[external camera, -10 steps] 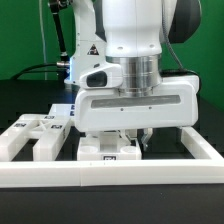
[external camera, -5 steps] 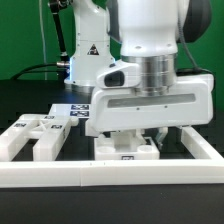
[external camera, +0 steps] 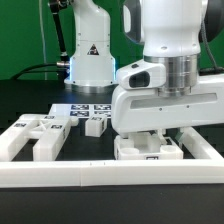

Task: Assemble chair

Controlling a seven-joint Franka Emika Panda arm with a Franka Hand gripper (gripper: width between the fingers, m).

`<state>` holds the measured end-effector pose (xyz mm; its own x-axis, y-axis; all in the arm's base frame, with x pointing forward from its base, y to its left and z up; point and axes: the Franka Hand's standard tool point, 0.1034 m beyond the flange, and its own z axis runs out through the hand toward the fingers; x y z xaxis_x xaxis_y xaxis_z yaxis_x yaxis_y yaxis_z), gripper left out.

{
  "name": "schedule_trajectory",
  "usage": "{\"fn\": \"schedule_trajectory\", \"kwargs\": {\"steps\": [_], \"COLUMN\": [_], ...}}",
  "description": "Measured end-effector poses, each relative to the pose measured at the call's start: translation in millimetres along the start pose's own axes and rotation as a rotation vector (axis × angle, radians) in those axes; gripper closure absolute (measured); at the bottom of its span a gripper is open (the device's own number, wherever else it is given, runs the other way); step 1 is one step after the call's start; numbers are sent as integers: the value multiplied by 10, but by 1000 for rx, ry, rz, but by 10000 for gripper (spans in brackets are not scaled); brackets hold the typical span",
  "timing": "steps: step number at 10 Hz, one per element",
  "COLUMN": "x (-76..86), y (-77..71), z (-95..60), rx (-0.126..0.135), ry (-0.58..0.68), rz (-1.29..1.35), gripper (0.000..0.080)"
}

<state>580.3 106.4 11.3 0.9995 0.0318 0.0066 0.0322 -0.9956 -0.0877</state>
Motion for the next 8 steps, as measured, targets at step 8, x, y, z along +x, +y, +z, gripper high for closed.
{"fn": "schedule_trajectory", "kwargs": {"steps": [8], "x": [72], "y": [-95], "z": [-29], "rx": [2], "ry": [-11], "rz": [-13], "gripper": [668]}}
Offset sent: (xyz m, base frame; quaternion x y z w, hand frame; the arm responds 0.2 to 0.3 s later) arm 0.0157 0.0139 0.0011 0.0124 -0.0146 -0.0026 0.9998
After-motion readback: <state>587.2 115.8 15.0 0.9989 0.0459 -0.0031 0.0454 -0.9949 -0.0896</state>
